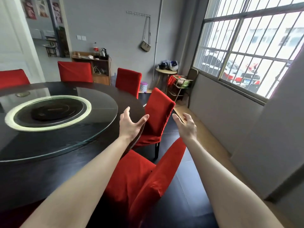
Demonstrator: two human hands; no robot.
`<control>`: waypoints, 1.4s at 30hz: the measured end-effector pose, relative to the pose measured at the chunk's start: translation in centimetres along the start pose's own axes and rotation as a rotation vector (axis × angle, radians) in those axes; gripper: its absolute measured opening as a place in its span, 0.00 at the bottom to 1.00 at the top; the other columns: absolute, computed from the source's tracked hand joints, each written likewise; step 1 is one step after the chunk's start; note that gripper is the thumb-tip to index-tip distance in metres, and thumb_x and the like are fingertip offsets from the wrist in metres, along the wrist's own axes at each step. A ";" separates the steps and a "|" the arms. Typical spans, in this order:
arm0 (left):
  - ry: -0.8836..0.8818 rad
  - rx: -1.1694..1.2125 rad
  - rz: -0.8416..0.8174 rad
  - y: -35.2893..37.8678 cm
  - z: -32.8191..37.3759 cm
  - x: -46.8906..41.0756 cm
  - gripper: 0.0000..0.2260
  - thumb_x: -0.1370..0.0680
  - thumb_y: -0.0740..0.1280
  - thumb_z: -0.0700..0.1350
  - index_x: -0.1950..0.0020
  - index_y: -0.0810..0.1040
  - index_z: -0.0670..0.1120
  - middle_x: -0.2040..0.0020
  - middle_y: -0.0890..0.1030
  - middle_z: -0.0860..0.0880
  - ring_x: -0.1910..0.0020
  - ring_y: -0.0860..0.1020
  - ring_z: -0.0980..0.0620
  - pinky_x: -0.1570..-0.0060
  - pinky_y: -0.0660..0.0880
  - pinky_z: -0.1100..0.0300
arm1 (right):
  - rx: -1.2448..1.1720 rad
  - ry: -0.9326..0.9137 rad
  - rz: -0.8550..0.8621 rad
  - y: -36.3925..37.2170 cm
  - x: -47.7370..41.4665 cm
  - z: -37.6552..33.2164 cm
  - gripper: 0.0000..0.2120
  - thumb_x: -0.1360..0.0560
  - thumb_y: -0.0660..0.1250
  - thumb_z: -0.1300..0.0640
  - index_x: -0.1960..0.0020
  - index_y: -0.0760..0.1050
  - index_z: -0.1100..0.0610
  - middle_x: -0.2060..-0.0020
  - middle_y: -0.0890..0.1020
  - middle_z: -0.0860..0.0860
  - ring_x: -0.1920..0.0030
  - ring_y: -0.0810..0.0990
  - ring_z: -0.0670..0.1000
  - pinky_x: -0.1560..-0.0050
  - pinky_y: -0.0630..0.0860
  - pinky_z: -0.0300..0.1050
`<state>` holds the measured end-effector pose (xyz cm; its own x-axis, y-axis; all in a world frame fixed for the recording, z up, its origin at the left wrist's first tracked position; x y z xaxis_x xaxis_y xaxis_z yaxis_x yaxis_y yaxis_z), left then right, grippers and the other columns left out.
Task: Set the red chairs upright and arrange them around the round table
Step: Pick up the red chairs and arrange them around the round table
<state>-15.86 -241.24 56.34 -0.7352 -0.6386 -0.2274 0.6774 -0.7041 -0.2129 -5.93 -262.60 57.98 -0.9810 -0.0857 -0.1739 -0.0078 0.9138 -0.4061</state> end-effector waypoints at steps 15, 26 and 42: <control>-0.257 -0.113 0.503 7.4 -4.8 -6.5 0.41 0.28 0.74 0.58 0.23 0.59 0.44 0.28 0.65 0.42 0.30 0.67 0.46 0.31 0.66 0.50 | -0.040 -0.169 -0.523 9.8 -19.6 4.1 0.31 0.26 0.68 0.38 0.29 0.70 0.53 0.35 0.76 0.54 0.34 0.73 0.54 0.33 0.68 0.49; -0.401 -0.206 0.755 10.8 -6.9 1.2 0.41 0.29 0.73 0.60 0.23 0.61 0.45 0.29 0.66 0.41 0.31 0.69 0.46 0.35 0.67 0.53 | -0.077 -0.202 -0.764 9.2 -20.2 9.7 0.32 0.25 0.68 0.39 0.27 0.68 0.54 0.35 0.75 0.56 0.34 0.72 0.55 0.35 0.67 0.48; -0.768 -0.262 0.915 19.5 -10.4 12.8 0.42 0.30 0.71 0.64 0.23 0.61 0.45 0.27 0.65 0.41 0.29 0.65 0.41 0.30 0.64 0.44 | 0.046 -0.137 -0.903 4.0 -22.4 19.8 0.33 0.25 0.67 0.38 0.26 0.66 0.53 0.29 0.70 0.54 0.28 0.65 0.58 0.28 0.63 0.55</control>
<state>-11.82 -259.97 39.43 0.2523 -0.9451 0.2079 0.8711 0.1283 -0.4741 19.87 -264.92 42.52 -0.5741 -0.8093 0.1242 -0.7507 0.4597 -0.4745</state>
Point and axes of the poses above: each hand's wrist, its own x-axis away from the middle knuckle, its own y-axis out of the palm, z = x × y, the point moved 5 cm from there along -x, towards the middle knuckle
